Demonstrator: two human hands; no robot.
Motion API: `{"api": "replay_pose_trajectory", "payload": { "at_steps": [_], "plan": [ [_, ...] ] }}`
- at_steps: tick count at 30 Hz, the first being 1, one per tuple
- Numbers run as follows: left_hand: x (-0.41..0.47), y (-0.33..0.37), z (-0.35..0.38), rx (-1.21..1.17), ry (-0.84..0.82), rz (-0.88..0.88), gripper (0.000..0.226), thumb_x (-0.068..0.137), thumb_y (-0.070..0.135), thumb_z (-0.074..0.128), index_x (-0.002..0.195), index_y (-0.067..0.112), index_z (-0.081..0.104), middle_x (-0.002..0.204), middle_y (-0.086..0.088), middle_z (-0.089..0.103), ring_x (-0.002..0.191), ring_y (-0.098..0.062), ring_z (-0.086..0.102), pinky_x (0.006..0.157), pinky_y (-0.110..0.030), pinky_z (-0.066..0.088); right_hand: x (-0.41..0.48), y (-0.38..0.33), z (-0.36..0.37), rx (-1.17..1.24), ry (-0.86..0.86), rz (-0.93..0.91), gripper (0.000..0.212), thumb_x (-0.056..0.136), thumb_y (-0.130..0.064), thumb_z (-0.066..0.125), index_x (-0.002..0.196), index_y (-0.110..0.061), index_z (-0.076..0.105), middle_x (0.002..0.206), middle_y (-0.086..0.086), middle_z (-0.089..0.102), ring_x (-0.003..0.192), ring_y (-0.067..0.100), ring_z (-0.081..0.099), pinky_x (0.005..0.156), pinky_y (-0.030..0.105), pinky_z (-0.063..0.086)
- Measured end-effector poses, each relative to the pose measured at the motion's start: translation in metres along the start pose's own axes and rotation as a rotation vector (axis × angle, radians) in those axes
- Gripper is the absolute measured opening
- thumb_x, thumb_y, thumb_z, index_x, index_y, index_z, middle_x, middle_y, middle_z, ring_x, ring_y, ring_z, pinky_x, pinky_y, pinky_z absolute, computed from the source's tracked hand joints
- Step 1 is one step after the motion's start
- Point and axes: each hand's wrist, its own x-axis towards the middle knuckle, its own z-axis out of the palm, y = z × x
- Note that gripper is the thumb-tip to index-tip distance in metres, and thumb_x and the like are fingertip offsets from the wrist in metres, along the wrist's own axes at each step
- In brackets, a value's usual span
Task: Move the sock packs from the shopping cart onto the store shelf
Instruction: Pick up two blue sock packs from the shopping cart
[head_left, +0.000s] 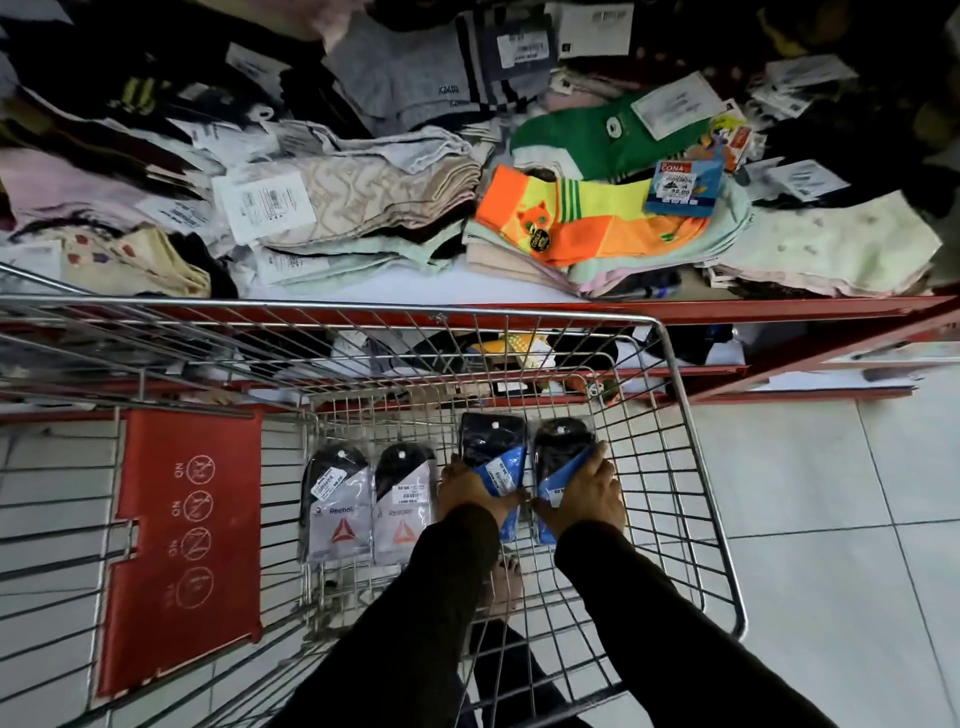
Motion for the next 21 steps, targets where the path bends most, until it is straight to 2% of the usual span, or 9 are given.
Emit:
{"api": "replay_pose_trajectory", "payload": {
  "at_steps": [3,5,7,10,13,15,17,19,21],
  "plan": [
    [0.001,0.002,-0.002,0.026,-0.003,0.011,0.065,0.079,0.044,0.080,0.127,0.008,0.055,0.127,-0.009,0.060,0.118,-0.030,0.060,0.090,-0.029,0.048,0.002,0.001,0.000,0.039,0.015,0.027,0.124,0.071,-0.046,0.084,0.151,0.004,0.004,0.149,0.020,0.036,0.137,0.035,0.041,0.109,0.042,0.042],
    [0.000,0.003,-0.007,0.038,0.017,0.008,0.063,0.075,0.045,0.082,0.120,0.007,0.059,0.120,-0.010,0.064,0.111,-0.030,0.064,0.093,-0.034,0.055,0.004,0.002,-0.004,0.087,0.013,0.076,0.109,0.065,-0.041,0.089,0.140,0.000,0.022,0.137,0.015,0.047,0.130,0.033,0.050,0.104,0.040,0.046],
    [-0.006,0.002,-0.014,0.053,0.040,0.001,0.066,0.073,0.048,0.083,0.119,0.008,0.058,0.119,-0.010,0.065,0.111,-0.029,0.065,0.093,-0.037,0.056,0.001,0.003,-0.011,0.099,-0.004,0.100,0.104,0.059,-0.043,0.093,0.131,-0.005,0.029,0.132,0.013,0.052,0.124,0.032,0.056,0.099,0.039,0.049],
    [-0.021,0.002,-0.028,0.024,0.061,0.023,0.069,0.074,0.052,0.080,0.117,0.005,0.056,0.113,-0.008,0.063,0.106,-0.029,0.066,0.086,-0.032,0.056,-0.008,0.000,-0.022,0.134,0.018,0.085,0.102,0.052,-0.045,0.095,0.124,-0.007,0.033,0.129,0.013,0.056,0.119,0.032,0.061,0.094,0.038,0.051],
    [-0.044,0.001,-0.048,-0.091,0.112,0.039,0.072,0.065,0.058,0.082,0.109,0.006,0.059,0.105,-0.006,0.068,0.091,-0.026,0.069,0.079,-0.036,0.062,-0.026,-0.009,-0.039,0.192,0.031,0.065,0.115,0.052,-0.045,0.096,0.137,-0.003,0.030,0.134,0.015,0.054,0.122,0.032,0.059,0.096,0.040,0.051],
    [-0.055,0.000,-0.060,-0.167,0.154,0.053,0.076,0.063,0.057,0.084,0.109,0.004,0.057,0.109,-0.002,0.067,0.091,-0.023,0.068,0.079,-0.031,0.060,-0.037,-0.014,-0.051,0.200,0.056,0.035,0.117,0.053,-0.046,0.095,0.139,-0.002,0.029,0.134,0.016,0.055,0.121,0.032,0.060,0.095,0.040,0.052],
    [-0.078,0.001,-0.077,-0.210,0.222,0.086,0.082,0.058,0.068,0.082,0.110,0.011,0.053,0.108,0.001,0.064,0.094,-0.022,0.065,0.080,-0.028,0.057,-0.054,-0.020,-0.068,0.201,0.097,-0.001,0.116,0.053,-0.050,0.094,0.138,-0.002,0.029,0.129,0.015,0.059,0.116,0.031,0.062,0.093,0.038,0.053],
    [-0.105,0.001,-0.099,-0.222,0.267,0.118,0.067,0.060,0.072,0.079,0.091,0.018,0.053,0.096,-0.001,0.066,0.086,-0.023,0.064,0.079,-0.035,0.059,-0.077,-0.025,-0.086,0.205,0.144,-0.053,0.116,0.053,-0.056,0.092,0.136,-0.003,0.031,0.123,0.013,0.062,0.110,0.029,0.065,0.087,0.034,0.053],
    [-0.132,-0.002,-0.118,-0.250,0.285,0.188,0.046,0.070,0.058,0.081,0.079,0.024,0.051,0.093,-0.003,0.068,0.086,-0.023,0.064,0.083,-0.036,0.059,-0.102,-0.028,-0.105,0.210,0.202,-0.107,0.119,0.049,-0.062,0.090,0.134,-0.002,0.033,0.119,0.014,0.065,0.108,0.028,0.066,0.086,0.034,0.054]
  ]
}}
